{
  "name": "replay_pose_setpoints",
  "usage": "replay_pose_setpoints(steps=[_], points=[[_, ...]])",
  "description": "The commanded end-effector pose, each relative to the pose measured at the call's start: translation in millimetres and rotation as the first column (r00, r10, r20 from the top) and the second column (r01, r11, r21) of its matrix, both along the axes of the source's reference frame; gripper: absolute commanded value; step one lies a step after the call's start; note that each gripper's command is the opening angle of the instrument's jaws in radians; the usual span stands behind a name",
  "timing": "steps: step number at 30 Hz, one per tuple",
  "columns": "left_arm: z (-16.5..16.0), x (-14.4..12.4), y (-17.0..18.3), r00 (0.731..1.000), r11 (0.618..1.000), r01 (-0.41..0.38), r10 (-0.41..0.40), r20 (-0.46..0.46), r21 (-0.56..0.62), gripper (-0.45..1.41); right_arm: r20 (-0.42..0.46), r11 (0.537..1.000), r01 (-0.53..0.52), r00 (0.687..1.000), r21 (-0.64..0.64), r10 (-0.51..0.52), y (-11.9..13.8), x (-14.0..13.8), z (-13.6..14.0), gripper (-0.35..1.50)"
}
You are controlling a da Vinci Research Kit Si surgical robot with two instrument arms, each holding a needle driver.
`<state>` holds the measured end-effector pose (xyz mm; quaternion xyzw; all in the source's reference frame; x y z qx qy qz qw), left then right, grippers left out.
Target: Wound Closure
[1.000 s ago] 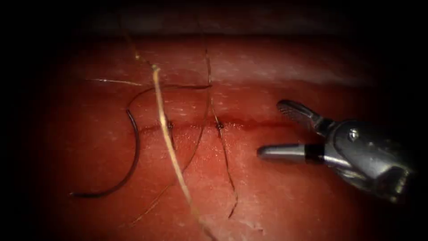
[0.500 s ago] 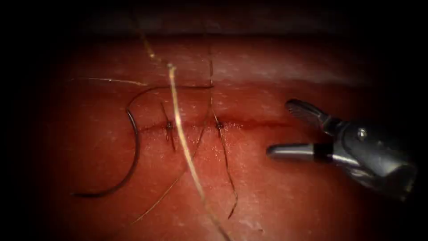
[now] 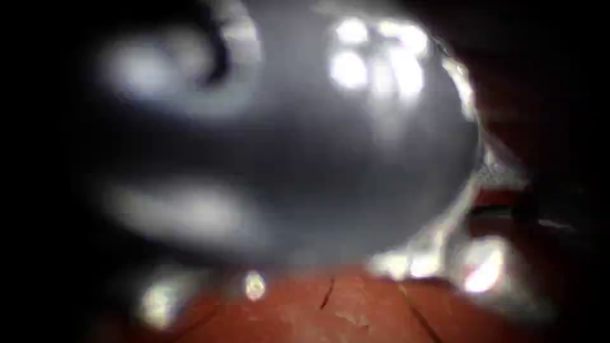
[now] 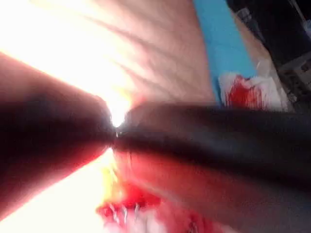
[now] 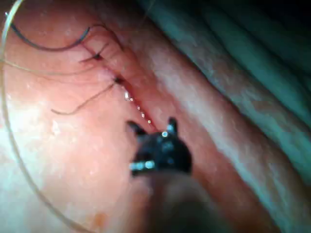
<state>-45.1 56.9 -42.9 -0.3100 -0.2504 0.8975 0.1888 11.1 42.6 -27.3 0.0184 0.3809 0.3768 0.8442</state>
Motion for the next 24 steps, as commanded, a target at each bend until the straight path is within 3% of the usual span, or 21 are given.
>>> replay_pose_setpoints(steps=[1, 4, 5, 13, 16, 21, 24], points=[[1.3, -0.7, -0.4, 0.999, 1.0, -0.017, 0.017, -0.041, -0.011, 0.6, -0.003, 1.0, 0.004, 1.0, -0.002, -0.004, 0.0, 0.8, 0.7, 1.4], [3.6, -0.4, -1.3, 0.995, 0.999, -0.044, 0.041, -0.093, -0.026, 0.6, -0.004, 1.0, 0.004, 1.0, -0.002, -0.004, 0.0, 0.7, 0.7, 1.4], [5.8, 0.2, -1.6, 0.993, 0.998, -0.052, 0.048, -0.11, -0.04, 0.59, -0.004, 1.0, 0.005, 1.0, -0.002, -0.005, 0.0, 0.6, 0.7, 1.4], [14.5, 4.1, -3.1, 0.981, 0.998, -0.026, 0.015, -0.192, -0.053, 0.58, -0.004, 1.0, 0.004, 1.0, -0.001, -0.004, 0.1, 0.6, 0.6, 1.4], [16.0, 6.1, -3.6, 0.976, 0.999, 0.026, -0.03, -0.217, -0.021, 0.58, -0.003, 1.0, 0.003, 1.0, -0.001, -0.003, 0.1, 0.7, 0.6, 1.4], [16.8, 5.9, -5.7, 0.959, 0.991, 0.122, -0.106, -0.264, 0.045, 0.58, 0.002, 1.0, 0.005, 1.0, 0.001, -0.005, 0.0, 0.8, 0.7, 1.38], [18.0, 5.0, -7.4, 0.923, 0.957, 0.255, -0.198, -0.33, 0.139, 0.56, 0.002, 1.0, 0.005, 1.0, 0.0, -0.005, 0.0, 0.9, 0.7, 1.38]])
